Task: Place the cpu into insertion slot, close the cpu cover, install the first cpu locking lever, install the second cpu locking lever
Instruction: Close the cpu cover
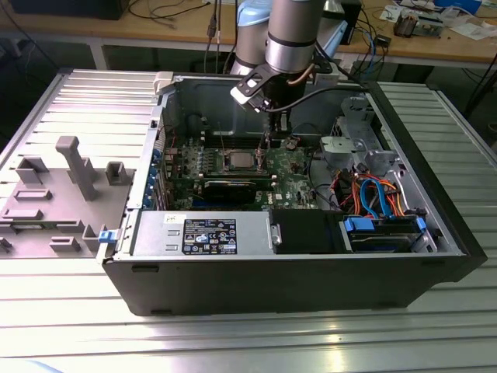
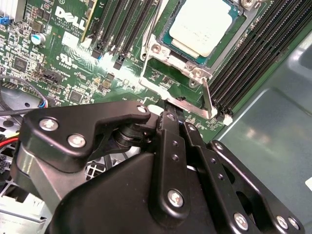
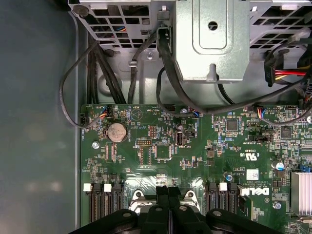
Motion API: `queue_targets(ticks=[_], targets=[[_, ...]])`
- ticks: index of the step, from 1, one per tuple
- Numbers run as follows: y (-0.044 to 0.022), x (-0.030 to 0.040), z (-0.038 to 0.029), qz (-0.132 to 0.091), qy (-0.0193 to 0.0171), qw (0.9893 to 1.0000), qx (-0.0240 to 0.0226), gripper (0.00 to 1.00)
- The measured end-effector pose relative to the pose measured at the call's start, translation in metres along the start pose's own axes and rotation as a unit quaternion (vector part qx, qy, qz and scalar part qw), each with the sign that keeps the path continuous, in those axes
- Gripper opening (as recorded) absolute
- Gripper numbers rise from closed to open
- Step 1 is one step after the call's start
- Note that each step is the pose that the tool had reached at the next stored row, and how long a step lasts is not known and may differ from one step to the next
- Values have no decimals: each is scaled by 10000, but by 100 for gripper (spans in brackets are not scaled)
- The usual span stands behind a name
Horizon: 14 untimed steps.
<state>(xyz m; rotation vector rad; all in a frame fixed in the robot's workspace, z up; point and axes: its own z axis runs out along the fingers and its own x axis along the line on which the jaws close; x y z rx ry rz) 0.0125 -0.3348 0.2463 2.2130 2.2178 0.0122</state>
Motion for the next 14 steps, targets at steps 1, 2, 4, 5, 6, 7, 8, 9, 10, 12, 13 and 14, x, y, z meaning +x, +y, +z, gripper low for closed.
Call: queue_targets(ticks=[1,2,4,5,6,7,8,9,10,12,13,14], targets=[[-7,0,0,0,0,10000,0,11],[-8,0,0,0,0,10000,0,11],[-13,0,0,2,0,10000,0,11],[-16,0,0,1,0,10000,0,11],[-19,0,0,0,0,10000,0,11],[-26,0,0,1,0,10000,0,11],[-30,0,0,0,0,10000,0,11],[-34,0,0,0,0,10000,0,11],[-39,0,-1,0,0,10000,0,11],[-46,0,-1,0,0,10000,0,11],[-49,0,-1,0,0,10000,0,11],[-53,0,-1,0,0,10000,0,11]])
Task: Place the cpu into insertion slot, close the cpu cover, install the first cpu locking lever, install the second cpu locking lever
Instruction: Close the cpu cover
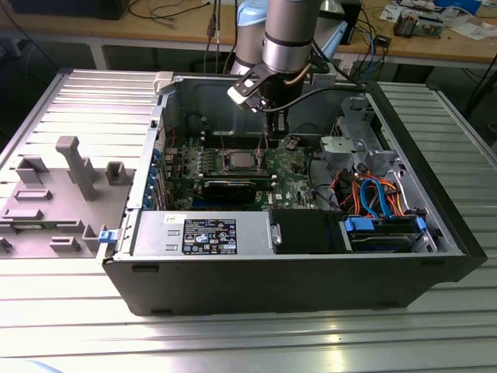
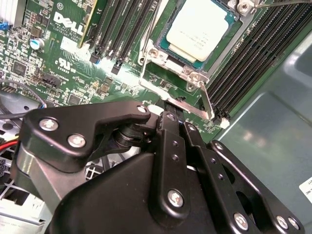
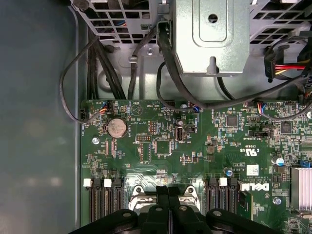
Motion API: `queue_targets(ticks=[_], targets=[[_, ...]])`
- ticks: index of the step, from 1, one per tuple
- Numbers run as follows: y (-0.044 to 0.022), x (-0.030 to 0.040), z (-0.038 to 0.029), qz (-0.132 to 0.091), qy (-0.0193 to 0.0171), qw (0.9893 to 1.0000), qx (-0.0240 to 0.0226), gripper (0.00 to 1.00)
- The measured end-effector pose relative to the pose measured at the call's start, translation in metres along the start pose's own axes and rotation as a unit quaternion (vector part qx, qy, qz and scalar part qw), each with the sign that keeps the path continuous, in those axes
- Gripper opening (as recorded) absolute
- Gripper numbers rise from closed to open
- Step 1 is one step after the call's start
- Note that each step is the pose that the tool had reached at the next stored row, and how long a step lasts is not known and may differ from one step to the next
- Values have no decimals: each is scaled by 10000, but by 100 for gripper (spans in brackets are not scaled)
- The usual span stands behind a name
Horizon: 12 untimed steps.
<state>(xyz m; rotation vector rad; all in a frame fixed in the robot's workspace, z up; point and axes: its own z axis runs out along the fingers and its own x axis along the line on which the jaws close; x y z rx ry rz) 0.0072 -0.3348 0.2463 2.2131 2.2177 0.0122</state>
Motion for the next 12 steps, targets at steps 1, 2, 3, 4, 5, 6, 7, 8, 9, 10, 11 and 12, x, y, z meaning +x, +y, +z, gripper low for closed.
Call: queue_targets(ticks=[1,2,3,4,5,6,7,8,9,10,11,12], targets=[[-4,0,0,0,0,10000,0,11],[-7,0,0,0,0,10000,0,11],[-11,0,0,0,0,10000,0,11],[-17,0,0,0,0,10000,0,11],[-22,0,0,0,0,10000,0,11],[-27,0,0,0,0,10000,0,11],[-31,0,-1,0,0,10000,0,11],[-39,0,0,0,0,10000,0,11],[-46,0,-1,0,0,10000,0,11],[-51,0,-1,0,0,10000,0,11],[-55,0,-1,0,0,10000,0,11],[-57,0,-1,0,0,10000,0,11]])
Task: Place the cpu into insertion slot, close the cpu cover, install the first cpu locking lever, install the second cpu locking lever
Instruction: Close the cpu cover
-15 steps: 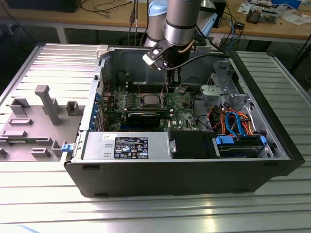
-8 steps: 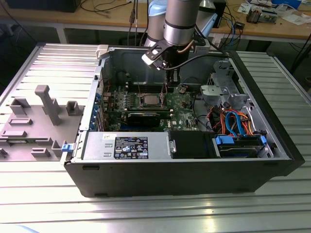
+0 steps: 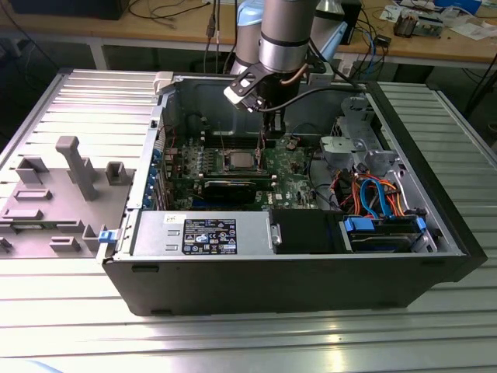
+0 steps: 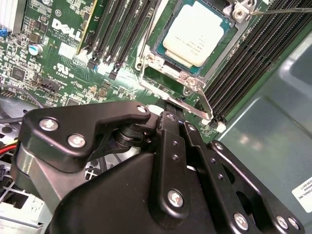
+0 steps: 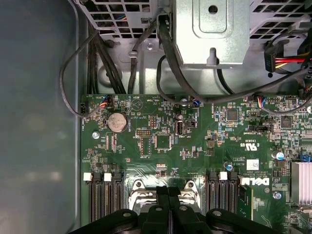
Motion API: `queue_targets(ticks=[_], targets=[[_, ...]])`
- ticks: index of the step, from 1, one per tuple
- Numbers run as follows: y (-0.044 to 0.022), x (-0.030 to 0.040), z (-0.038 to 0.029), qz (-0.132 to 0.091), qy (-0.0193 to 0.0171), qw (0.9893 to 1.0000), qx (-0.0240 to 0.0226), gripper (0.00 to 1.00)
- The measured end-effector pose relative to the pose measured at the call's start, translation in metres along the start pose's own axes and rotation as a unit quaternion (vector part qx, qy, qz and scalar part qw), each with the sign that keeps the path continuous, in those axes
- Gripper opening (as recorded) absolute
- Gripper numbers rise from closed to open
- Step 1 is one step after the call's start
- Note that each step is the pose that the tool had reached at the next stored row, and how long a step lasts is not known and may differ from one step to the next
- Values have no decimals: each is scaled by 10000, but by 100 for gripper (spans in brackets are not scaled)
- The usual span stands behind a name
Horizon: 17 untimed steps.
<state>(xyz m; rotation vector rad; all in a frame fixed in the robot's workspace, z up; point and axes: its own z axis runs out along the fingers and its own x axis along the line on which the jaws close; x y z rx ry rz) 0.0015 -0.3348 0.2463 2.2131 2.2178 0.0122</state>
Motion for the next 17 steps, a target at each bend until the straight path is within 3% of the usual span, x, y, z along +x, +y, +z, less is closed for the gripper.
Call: queue_targets(ticks=[17], targets=[[-39,0,0,0,0,10000,0,11]])
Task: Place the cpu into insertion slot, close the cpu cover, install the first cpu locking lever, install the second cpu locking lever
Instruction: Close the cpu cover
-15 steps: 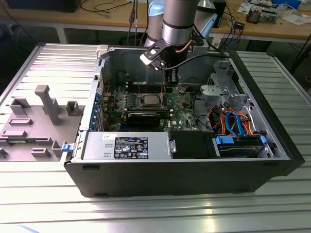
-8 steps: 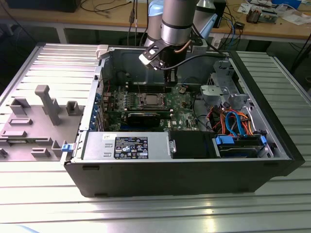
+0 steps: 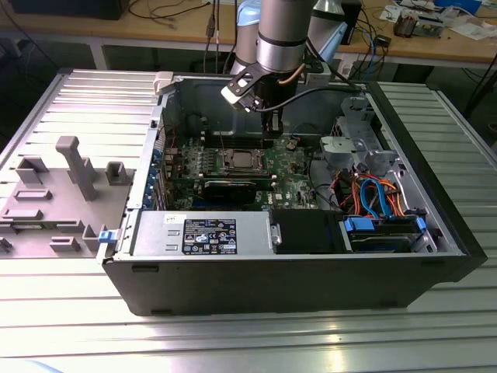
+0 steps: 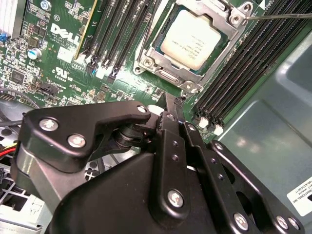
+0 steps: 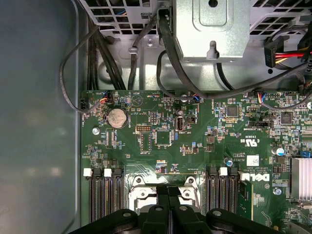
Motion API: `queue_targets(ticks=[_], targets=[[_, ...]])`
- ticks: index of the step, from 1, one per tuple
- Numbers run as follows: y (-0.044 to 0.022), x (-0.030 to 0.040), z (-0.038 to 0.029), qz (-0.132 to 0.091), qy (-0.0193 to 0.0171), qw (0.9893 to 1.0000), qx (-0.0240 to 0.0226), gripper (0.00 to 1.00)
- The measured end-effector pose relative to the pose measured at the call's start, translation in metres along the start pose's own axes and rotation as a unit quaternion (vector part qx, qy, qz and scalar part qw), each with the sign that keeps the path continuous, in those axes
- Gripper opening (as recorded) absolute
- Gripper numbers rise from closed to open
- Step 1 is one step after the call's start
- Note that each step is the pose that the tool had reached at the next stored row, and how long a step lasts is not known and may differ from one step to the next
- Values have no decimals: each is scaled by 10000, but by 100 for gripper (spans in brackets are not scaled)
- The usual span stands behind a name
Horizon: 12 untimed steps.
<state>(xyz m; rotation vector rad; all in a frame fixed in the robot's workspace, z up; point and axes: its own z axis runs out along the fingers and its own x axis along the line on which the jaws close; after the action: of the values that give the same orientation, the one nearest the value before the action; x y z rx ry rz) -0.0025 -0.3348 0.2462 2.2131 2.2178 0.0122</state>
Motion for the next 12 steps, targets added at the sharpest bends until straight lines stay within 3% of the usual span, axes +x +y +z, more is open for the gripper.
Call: queue_targets(ticks=[7,12], targets=[[-2,0,0,0,0,10000,0,11],[-60,-1,17,0,0,10000,0,11]])
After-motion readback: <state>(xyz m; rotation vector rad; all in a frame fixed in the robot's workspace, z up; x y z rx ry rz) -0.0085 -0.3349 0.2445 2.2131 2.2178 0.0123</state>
